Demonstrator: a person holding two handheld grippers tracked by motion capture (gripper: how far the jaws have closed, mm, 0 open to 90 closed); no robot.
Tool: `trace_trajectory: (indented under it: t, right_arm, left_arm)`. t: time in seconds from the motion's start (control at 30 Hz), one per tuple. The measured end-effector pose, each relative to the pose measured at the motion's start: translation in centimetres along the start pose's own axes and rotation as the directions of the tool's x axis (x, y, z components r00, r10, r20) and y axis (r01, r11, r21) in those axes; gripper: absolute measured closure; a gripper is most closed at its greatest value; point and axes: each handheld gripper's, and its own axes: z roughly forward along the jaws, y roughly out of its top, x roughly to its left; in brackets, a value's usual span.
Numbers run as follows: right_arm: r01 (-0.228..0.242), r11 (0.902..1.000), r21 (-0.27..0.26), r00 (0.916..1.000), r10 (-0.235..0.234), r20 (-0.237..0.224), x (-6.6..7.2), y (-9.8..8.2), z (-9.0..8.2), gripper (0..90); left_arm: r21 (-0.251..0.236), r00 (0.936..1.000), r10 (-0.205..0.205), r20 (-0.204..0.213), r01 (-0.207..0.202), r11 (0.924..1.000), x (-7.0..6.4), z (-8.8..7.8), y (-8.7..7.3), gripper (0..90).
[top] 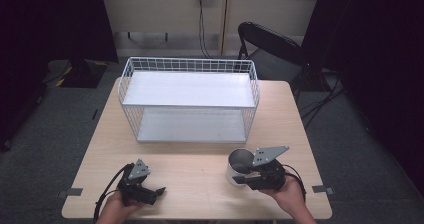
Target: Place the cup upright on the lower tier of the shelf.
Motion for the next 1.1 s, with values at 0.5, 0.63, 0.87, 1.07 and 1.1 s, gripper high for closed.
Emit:
trace_trajectory:
  t: [0.5,0.63,0.87,1.07,1.1]
  right_arm:
    - [-0.008,0.9999,0.013,1.0000,0.008,0.004,-0.6,0.0,0.9,75.8]
    - [0.000,0.9995,0.032,1.0000,-0.001,0.008,-0.6,-0.1,1.2,77.9]
    - [0.047,0.9975,0.053,0.9985,-0.048,0.028,-0.5,0.1,1.3,80.5]
    - [0.099,0.9928,0.067,0.9927,-0.103,0.062,-0.2,0.3,1.3,81.6]
    - [0.100,0.9929,0.064,0.9927,-0.104,0.061,-0.2,0.3,1.2,81.6]
  left_arm:
    - [0.000,1.0000,0.000,0.001,0.000,1.0000,0.0,0.0,0.0,0.0]
    - [0.000,1.0000,0.000,0.001,0.000,1.0000,0.0,0.0,0.0,0.0]
    - [0.000,1.0000,0.000,0.001,0.000,1.0000,0.0,0.0,0.0,0.0]
    - [0.000,1.0000,0.000,0.001,0.000,1.0000,0.0,0.0,0.0,0.0]
    - [0.000,1.0000,0.000,0.001,0.000,1.0000,0.0,0.0,0.0,0.0]
